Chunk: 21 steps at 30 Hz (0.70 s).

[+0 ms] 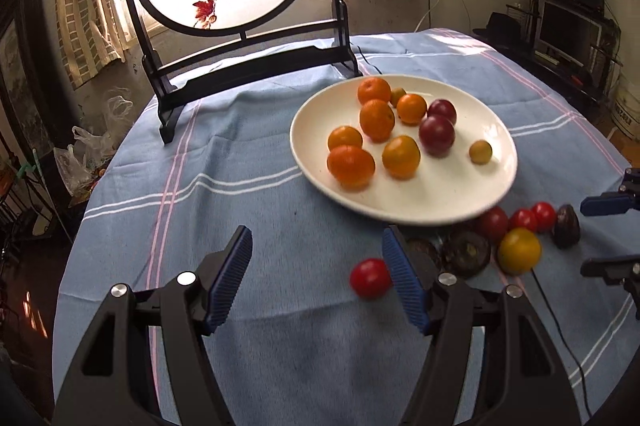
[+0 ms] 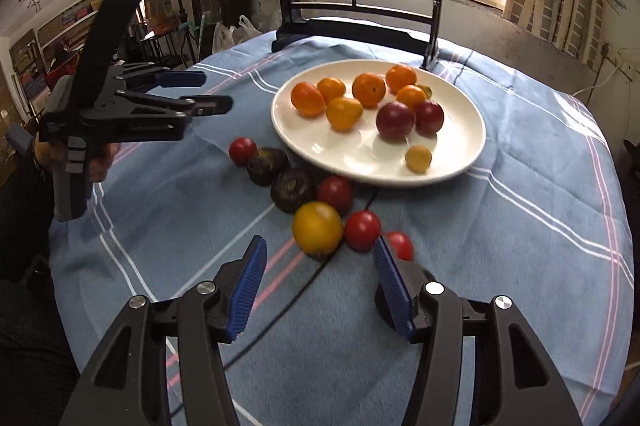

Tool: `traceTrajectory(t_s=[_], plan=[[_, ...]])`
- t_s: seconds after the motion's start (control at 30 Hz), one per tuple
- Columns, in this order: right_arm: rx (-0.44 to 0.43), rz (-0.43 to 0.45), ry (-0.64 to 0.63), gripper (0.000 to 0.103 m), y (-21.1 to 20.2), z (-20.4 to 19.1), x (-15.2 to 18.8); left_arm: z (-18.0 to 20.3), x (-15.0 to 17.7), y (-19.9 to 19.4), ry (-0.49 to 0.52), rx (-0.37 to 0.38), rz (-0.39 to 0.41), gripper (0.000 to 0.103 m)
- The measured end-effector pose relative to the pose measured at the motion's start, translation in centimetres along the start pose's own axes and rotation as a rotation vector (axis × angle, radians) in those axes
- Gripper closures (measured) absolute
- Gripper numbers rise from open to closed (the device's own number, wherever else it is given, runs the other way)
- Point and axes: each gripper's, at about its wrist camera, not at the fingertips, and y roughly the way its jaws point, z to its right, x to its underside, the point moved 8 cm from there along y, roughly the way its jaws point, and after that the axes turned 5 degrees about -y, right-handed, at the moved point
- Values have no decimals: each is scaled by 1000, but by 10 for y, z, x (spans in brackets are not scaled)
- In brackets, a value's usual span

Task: Organize fruits
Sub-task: 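Grasp a red tomato with the left tool while the right tool grasps a dark passion fruit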

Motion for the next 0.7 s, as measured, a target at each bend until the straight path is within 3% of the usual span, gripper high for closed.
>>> traceTrajectory(t_s=[0.17,0.27,0.43,0.53,0.7], plan=[[106,-67,48,46,10,32,33,6,37,0,46,44,-59,37],[122,-87,74,46,21,46,39,12,49,6,88,44,-85,37],[77,-93,96,47,35,47,38,17,52,23,114,52,-119,37],[64,-88,109,59,34,47,37,19,49,33,119,67,-135,37],[45,-68,137,60,24,51,37,26,40,48,144,102,-141,37]])
